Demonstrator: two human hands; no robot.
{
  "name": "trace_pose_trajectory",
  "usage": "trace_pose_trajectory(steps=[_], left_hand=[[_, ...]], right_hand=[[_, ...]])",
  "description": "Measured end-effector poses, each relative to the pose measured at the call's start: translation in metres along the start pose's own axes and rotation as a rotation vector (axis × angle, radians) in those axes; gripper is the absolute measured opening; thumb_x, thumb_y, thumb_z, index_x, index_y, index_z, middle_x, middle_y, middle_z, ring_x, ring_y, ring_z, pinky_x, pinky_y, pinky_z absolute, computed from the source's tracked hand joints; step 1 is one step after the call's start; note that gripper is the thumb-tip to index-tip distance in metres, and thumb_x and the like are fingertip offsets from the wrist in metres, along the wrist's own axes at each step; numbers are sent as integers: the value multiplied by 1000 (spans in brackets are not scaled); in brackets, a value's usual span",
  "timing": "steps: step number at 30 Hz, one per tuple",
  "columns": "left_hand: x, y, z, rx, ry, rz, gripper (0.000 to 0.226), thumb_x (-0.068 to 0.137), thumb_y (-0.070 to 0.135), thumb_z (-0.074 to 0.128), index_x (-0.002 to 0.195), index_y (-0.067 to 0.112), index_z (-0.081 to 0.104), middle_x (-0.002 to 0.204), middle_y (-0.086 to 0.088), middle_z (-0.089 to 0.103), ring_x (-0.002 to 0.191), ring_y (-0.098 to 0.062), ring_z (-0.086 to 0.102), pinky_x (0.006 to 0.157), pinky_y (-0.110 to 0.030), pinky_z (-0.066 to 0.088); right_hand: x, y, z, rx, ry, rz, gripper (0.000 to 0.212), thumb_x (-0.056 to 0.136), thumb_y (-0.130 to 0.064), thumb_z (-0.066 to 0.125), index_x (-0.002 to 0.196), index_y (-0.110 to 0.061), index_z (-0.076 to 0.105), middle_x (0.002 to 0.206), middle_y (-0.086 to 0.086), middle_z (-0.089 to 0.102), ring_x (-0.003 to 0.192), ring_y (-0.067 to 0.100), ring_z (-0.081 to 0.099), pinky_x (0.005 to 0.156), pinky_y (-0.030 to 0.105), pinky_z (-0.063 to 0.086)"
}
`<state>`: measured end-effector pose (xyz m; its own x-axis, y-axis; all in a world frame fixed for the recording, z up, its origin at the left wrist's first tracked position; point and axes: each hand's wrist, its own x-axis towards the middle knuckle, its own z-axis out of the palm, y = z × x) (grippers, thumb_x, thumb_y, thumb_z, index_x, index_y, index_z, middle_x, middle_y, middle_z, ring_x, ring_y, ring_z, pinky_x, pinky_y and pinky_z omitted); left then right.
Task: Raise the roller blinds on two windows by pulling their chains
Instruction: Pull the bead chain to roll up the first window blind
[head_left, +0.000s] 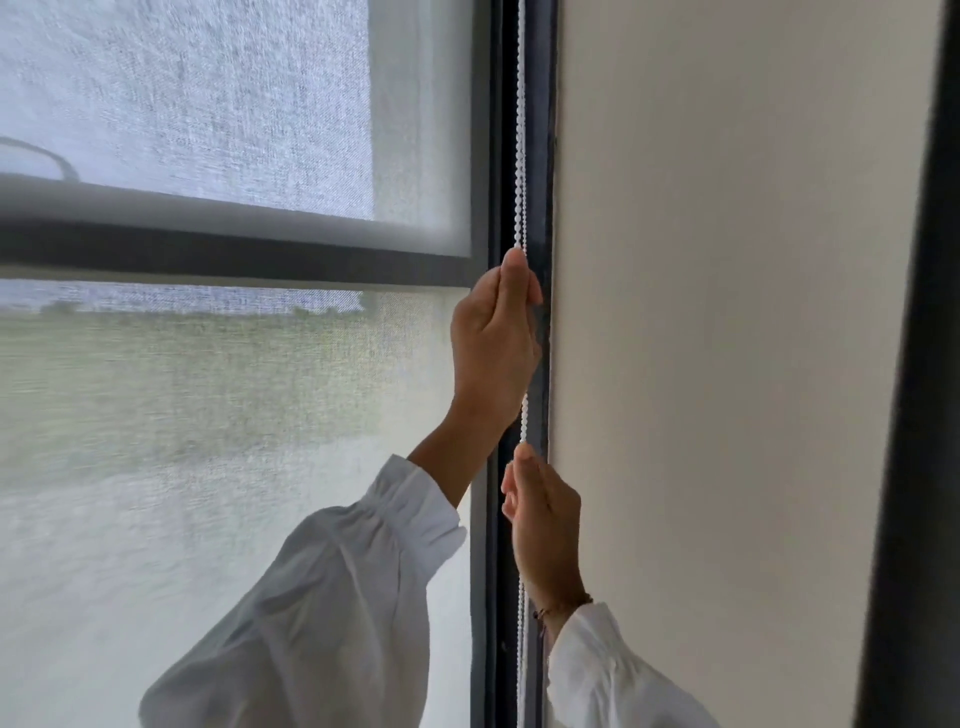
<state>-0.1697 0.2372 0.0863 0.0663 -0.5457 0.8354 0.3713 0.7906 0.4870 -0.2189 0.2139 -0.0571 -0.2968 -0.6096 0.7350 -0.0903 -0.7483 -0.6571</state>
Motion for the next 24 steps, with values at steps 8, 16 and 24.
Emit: trace_pose_trajectory(steps=[8,16,24], left_hand=[[-46,2,19,208,68,23,42,97,22,41,57,24,54,47,10,49,49,-19,49,51,-30,40],[-123,-21,31,413,20,-143,38,84,50,38,51,36,51,41,12,44,40,-6,39,40,-17,32],[-127,-22,26,412,-62,-193,37,93,41,40,59,30,53,48,14,46,46,-4,39,45,-22,34]], right_hand=[[57,-65,-32,438,-237,216,54,93,-51,25,88,-26,72,89,-3,74,93,13,67,86,28,53],[118,-168,-45,619,-262,300,37,96,-36,41,90,-7,62,65,3,69,57,15,66,52,25,54],[102,-192,-41,50,139,-193,47,96,-27,42,50,-22,38,47,-7,40,45,8,40,55,23,35]])
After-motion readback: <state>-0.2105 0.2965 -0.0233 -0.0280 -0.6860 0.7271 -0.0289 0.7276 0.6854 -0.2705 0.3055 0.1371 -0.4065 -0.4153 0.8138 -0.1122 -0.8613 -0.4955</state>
